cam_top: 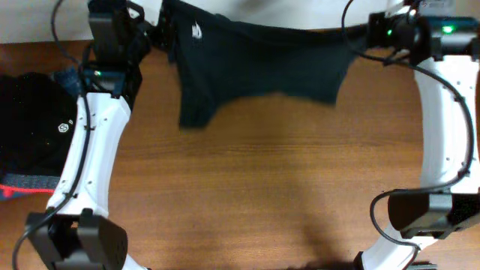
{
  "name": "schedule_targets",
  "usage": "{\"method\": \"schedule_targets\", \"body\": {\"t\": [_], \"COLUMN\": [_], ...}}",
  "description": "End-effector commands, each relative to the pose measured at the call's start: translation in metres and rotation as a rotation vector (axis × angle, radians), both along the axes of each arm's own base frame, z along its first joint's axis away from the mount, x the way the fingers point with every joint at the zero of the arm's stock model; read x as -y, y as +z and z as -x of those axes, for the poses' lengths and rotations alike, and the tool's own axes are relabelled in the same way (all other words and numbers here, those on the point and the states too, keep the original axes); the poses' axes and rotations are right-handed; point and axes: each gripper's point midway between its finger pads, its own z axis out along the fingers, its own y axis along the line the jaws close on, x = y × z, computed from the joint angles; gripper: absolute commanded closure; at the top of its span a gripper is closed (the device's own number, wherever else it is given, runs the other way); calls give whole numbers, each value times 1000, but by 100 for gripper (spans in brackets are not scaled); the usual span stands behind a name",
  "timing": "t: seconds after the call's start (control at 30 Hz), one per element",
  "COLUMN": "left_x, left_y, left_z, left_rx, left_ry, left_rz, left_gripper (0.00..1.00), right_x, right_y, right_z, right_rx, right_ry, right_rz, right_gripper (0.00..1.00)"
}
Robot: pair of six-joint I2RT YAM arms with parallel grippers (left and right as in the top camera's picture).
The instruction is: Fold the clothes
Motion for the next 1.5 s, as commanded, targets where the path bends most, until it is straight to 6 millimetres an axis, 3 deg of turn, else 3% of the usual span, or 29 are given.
{"method": "schedule_targets", "body": {"t": [0.0, 0.13, 0.33, 0.7, 0.93, 1.17, 1.47], "left_x": [-1, 1, -3, -4, -7, -9, -7], "left_y": [34, -19, -99, -170, -202, -223, -241], "left_z": [20, 41, 98, 155, 179, 193, 174], "left_rx": [-6, -240, -649, -995, -1132, -1195, -1127], "left_ry": [-1, -19, -15, -20, -16, -13, -14], "left_rz": [28, 13, -28, -71, -86, -94, -88], "left_gripper": [100, 100, 100, 100, 100, 100, 100], "right_x": [2, 5, 8, 3, 0, -1, 2], "right_y": [44, 15, -47, -156, -193, -204, -212], "right_z": [20, 40, 83, 161, 196, 209, 171], "right_rx": [75, -70, -381, -872, -1039, -1091, -931], "right_ry": [-18, -29, -47, -38, -60, -85, -87], "right_rz": [-7, 4, 18, -5, -24, -32, -26], "right_gripper": [96, 96, 96, 96, 96, 96, 95]}}
